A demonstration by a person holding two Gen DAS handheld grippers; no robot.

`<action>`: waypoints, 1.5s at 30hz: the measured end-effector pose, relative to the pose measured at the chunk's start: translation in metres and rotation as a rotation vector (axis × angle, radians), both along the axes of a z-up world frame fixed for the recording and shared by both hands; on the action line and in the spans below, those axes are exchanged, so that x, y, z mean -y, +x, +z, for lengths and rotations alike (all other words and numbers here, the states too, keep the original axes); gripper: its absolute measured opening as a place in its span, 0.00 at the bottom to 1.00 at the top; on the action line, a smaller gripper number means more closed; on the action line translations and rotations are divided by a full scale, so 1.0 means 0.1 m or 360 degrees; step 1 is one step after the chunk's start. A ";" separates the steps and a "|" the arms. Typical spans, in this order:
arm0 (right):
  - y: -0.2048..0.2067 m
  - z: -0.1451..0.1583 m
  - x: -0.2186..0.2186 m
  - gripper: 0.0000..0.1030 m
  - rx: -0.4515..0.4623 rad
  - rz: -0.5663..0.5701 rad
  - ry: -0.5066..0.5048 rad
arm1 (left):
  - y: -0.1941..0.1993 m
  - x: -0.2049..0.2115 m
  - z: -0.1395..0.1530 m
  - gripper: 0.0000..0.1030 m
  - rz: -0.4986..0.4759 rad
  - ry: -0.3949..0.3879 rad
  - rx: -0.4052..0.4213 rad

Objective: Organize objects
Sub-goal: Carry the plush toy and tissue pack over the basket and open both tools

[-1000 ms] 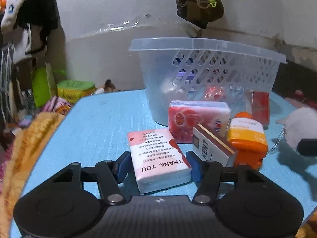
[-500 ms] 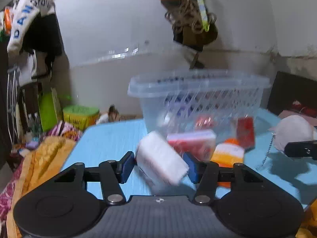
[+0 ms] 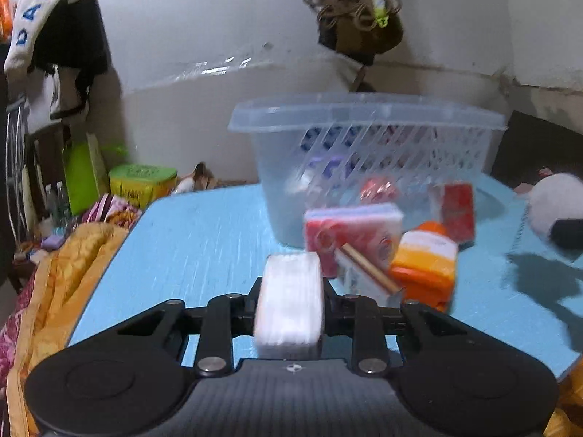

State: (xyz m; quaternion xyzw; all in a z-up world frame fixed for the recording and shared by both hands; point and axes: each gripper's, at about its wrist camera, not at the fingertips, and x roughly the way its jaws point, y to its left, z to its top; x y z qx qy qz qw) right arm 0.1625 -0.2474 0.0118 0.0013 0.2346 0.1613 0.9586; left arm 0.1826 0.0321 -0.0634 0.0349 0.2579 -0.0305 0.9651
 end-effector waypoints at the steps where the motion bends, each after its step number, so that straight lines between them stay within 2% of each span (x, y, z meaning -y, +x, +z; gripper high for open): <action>1: 0.00 0.00 0.00 0.77 0.0001 0.0001 -0.0003 | 0.00 0.00 -0.01 0.32 0.0004 0.0013 0.0006; 6: -0.01 0.01 -0.01 0.77 0.0004 0.0010 -0.0008 | -0.05 0.02 0.02 0.30 -0.0017 0.0048 0.0009; 11: -0.03 0.04 0.00 0.77 0.0019 0.0012 0.0003 | -0.17 0.03 0.21 0.30 -0.0066 0.0010 0.0095; 19: -0.08 0.09 0.03 0.77 0.0039 0.0010 0.0036 | -0.21 0.04 0.32 0.30 -0.0099 -0.0047 0.0090; 23: -0.15 0.23 0.07 0.77 0.0104 0.0011 0.0093 | -0.27 0.04 0.42 0.30 -0.0136 -0.0084 0.0109; 29: -0.17 0.48 0.10 0.77 0.0191 0.0016 0.0180 | -0.29 0.06 0.59 0.30 -0.0218 -0.0204 0.0101; 33: -0.06 0.74 0.04 0.77 0.0296 -0.0018 0.0171 | -0.24 0.10 0.90 0.30 -0.0292 -0.0330 0.0147; 36: 0.27 0.95 -0.09 0.77 0.0331 -0.0041 0.0153 | -0.06 0.17 1.20 0.30 -0.0315 -0.0422 0.0199; 39: 0.73 1.02 -0.25 0.77 0.0310 -0.0083 0.0060 | 0.36 0.27 1.45 0.30 -0.0297 -0.0459 0.0215; 42: 1.13 0.96 -0.34 0.77 0.0240 -0.0102 -0.0024 | 0.81 0.32 1.48 0.30 -0.0235 -0.0471 0.0158; 45: 1.41 0.81 -0.37 0.77 0.0146 -0.0113 -0.0089 | 1.16 0.33 1.37 0.30 -0.0151 -0.0429 0.0119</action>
